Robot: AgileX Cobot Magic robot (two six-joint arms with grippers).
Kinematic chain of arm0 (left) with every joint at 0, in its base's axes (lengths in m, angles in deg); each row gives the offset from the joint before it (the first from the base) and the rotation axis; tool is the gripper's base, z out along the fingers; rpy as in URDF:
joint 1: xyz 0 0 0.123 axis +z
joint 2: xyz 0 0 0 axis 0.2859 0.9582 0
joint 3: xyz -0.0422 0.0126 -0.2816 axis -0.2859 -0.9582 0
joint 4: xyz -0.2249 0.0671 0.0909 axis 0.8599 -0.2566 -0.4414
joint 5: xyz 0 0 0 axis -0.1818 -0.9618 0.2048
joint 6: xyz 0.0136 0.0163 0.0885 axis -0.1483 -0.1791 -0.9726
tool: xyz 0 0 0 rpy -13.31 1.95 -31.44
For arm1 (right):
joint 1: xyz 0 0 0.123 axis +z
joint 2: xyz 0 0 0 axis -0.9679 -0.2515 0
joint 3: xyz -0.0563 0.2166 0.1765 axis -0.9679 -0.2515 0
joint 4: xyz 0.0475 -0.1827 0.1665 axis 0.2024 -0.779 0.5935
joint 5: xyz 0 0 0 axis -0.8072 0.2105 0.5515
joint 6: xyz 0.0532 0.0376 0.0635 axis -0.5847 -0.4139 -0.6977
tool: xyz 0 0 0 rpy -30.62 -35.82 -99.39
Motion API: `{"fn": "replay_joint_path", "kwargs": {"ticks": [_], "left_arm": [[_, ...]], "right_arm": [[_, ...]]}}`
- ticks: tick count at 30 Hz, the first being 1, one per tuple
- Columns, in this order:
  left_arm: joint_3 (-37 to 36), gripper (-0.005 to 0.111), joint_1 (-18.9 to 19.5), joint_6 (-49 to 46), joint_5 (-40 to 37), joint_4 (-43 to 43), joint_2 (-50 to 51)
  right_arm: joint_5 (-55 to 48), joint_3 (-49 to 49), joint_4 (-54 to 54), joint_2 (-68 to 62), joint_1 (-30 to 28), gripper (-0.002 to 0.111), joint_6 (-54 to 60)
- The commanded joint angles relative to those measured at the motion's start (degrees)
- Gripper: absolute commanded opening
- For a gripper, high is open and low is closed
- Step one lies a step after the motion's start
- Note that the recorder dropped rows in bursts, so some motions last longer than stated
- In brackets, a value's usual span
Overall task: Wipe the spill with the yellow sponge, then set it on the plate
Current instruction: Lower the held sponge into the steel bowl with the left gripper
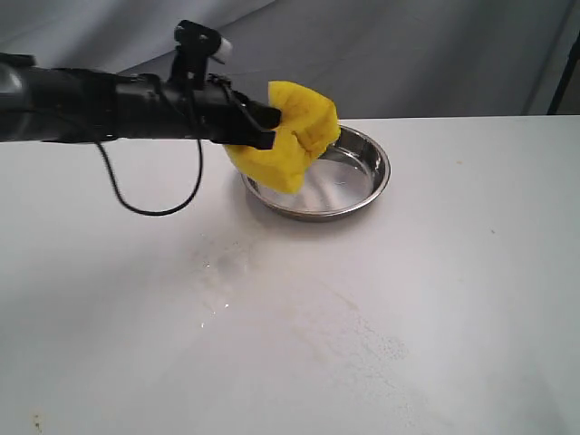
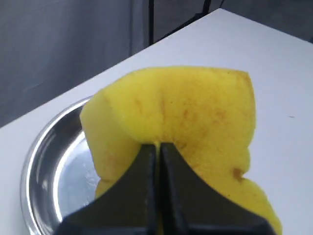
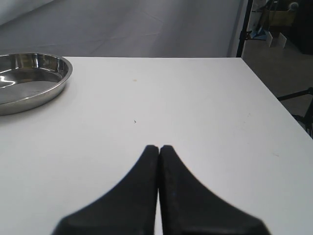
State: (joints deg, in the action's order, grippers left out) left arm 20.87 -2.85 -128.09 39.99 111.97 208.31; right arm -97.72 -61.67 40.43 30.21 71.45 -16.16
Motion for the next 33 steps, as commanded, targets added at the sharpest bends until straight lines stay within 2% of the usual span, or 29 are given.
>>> {"fn": "replay_joint_path", "kwargs": {"ticks": [1, 7, 8, 10, 14, 18, 21, 25, 28, 29, 31, 32, 33], "left_arm": [[12.1, 0.0, -2.5, -1.27, 9.55, 1.18, 8.05], [26.33, 0.0, -2.5, 1.79, 11.78, 1.18, 18.97], [27.42, 0.0, -2.5, 1.68, 9.36, 1.18, 20.3], [27.7, 0.0, -1.79, 1.8, 5.47, 1.18, 21.77], [27.79, 0.0, -1.79, 2.24, 6.66, 1.18, 22.89], [27.79, 0.0, -1.79, 7.94, 6.42, 0.41, 22.89], [27.79, 0.0, -1.79, 10.51, 2.97, -1.31, 22.89], [27.79, 0.0, -1.79, 18.62, 0.64, -11.16, 22.89], [27.79, 0.002, -1.79, 20.95, -0.55, -14.82, 22.78], [27.79, 0.007, -1.79, 21.81, -0.67, -15.62, 22.67], [27.79, 0.027, -1.79, 22.61, -1.38, -15.62, 22.39], [27.79, 0.043, -1.75, 22.91, -1.83, -15.9, 22.19], [27.79, 0.066, -1.75, 24.52, -2.0, -15.8, 21.88]], "right_arm": [[0.24, -0.21, 0.25, 0.26, 0.04, 0.0, 0.59], [0.24, -0.21, 0.25, 0.26, 0.04, 0.0, 0.59], [0.24, -0.21, 0.25, 0.26, 0.04, 0.0, 0.59], [0.24, -0.21, 0.25, 0.26, 0.04, 0.0, 0.43], [0.24, -0.21, 0.25, 0.26, 0.04, 0.0, 0.43], [0.24, -0.21, 0.25, 0.26, 0.04, 0.0, 0.43], [0.24, -0.21, 0.25, 0.26, 0.04, 0.0, 0.43], [0.24, -0.21, 0.25, 0.26, 0.04, 0.0, 0.57], [0.24, -0.21, 0.25, 0.26, 0.04, 0.0, 0.57], [0.24, -0.21, 0.25, 0.26, 0.04, 0.0, 0.57], [0.24, -0.21, 0.25, 0.26, 0.04, 0.0, 0.57], [0.24, -0.21, 0.25, 0.26, 0.04, 0.0, 0.57], [0.24, -0.21, 0.25, 0.26, 0.04, 0.0, 0.57]]}}
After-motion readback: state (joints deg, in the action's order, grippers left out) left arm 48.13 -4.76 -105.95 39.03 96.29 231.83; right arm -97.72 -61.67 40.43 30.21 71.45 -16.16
